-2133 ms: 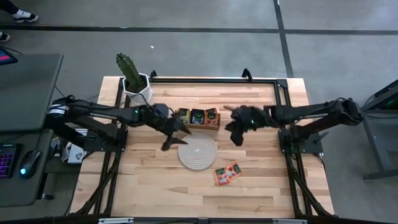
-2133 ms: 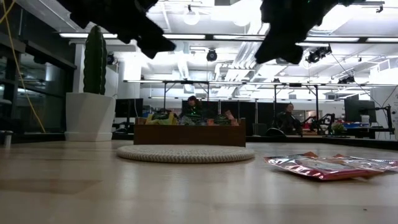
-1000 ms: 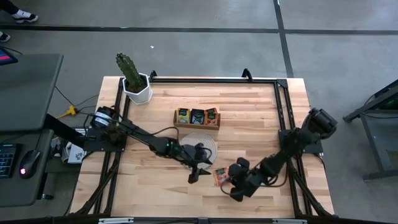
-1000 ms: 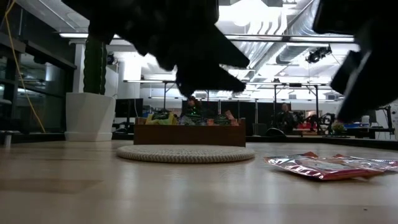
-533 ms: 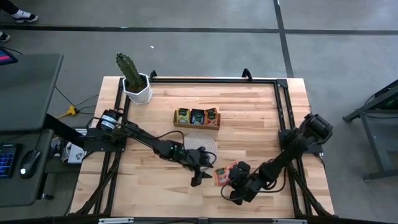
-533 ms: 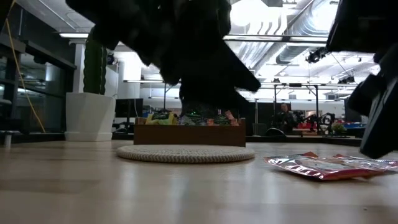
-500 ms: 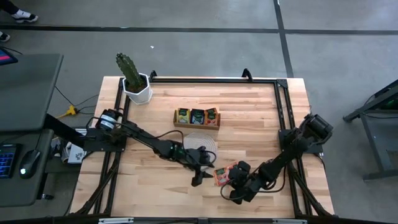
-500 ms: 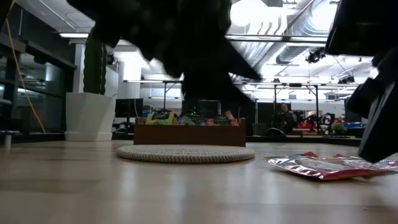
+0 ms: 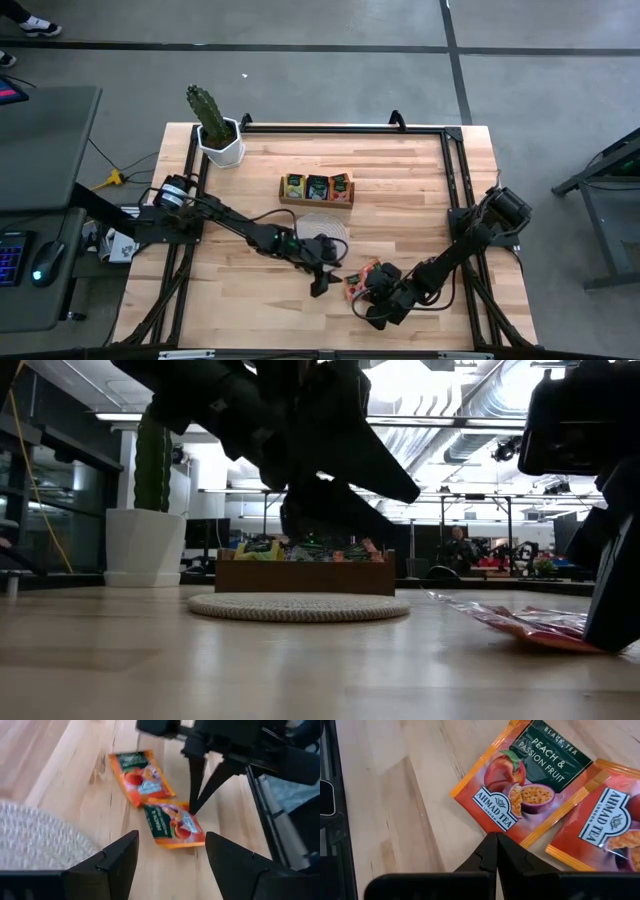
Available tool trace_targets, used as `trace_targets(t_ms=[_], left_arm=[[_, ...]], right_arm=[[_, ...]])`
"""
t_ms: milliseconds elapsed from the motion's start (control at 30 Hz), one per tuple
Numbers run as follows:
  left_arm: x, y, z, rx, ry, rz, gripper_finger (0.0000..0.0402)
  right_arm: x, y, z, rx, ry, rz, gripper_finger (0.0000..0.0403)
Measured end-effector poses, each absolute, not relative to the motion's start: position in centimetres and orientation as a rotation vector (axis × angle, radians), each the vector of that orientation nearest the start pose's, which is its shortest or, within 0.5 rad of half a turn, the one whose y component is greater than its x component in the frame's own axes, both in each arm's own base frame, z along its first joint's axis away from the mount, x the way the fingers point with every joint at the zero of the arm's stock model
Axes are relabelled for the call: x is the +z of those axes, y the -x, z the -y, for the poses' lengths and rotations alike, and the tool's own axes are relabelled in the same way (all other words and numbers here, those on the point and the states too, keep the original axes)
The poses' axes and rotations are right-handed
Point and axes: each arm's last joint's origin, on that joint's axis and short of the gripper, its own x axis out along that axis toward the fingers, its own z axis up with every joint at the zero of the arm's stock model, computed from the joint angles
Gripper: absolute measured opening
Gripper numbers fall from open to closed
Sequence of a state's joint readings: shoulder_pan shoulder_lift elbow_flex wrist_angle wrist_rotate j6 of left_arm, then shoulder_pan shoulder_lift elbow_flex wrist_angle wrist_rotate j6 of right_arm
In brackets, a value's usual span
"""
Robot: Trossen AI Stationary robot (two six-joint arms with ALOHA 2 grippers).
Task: Pick & Place Tea
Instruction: Put the orange tea bag into the right section of the wooden organizer
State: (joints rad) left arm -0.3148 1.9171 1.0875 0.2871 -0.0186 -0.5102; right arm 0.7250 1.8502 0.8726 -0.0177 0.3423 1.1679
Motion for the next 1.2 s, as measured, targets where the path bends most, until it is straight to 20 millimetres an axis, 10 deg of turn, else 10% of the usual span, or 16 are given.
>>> trace_targets(t_ms=[467, 1200], left_arm=[[12.4, -38.6, 12.8, -0.103, 0.725, -0.757, 0.0227], [13.6, -40.0, 13.1, 0.012, 0.816, -0.769, 0.0227]], right_arm=[[10.7, -25.7, -20.9, -0.200, -0.579, -0.903, 0.0000], [10.8, -26.1, -20.7, -0.197, -0.569, -0.864, 0.0000]])
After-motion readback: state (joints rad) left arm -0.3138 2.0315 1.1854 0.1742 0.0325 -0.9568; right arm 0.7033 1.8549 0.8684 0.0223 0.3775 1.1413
